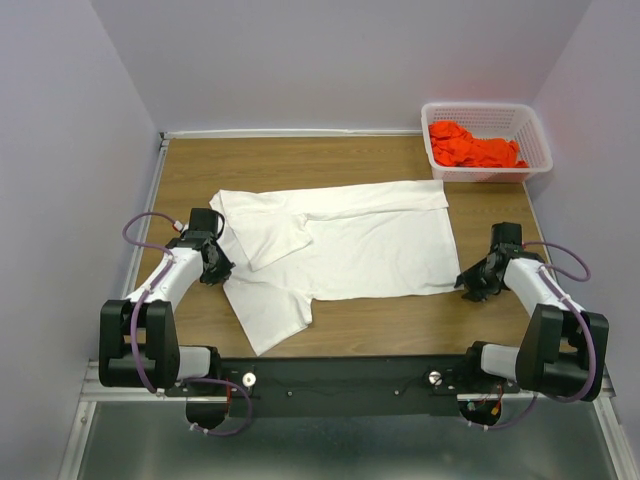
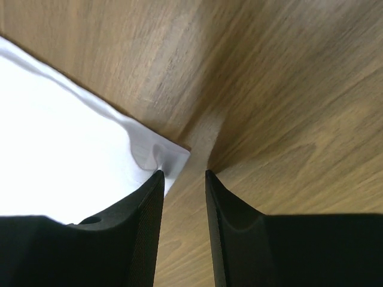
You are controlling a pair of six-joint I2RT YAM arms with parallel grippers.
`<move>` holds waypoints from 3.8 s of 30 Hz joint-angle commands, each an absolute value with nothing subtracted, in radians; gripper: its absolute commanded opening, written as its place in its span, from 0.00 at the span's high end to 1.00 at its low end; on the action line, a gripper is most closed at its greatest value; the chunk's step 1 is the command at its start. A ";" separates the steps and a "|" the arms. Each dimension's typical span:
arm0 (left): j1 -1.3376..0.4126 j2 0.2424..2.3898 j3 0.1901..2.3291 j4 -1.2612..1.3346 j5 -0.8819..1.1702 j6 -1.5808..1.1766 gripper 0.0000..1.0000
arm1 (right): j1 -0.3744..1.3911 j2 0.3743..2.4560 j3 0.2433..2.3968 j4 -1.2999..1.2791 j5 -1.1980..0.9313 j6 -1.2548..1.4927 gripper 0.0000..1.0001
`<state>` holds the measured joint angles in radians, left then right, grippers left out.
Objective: Fold and stack the t-shirts
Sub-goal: Fold the tshirt
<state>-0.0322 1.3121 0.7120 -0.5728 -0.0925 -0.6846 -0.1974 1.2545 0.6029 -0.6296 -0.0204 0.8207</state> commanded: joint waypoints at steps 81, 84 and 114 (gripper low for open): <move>0.064 1.516 1.062 -0.548 -0.005 -0.604 1.00 | -0.181 1.933 1.448 -0.666 -0.138 0.523 1.00; 0.066 1.520 1.057 -0.548 -0.005 -0.607 1.00 | -0.179 1.950 1.474 -0.664 -0.141 0.520 1.00; 0.067 1.445 0.991 -0.506 -0.078 -0.657 0.47 | -0.074 1.984 1.549 -0.647 -0.153 0.451 0.59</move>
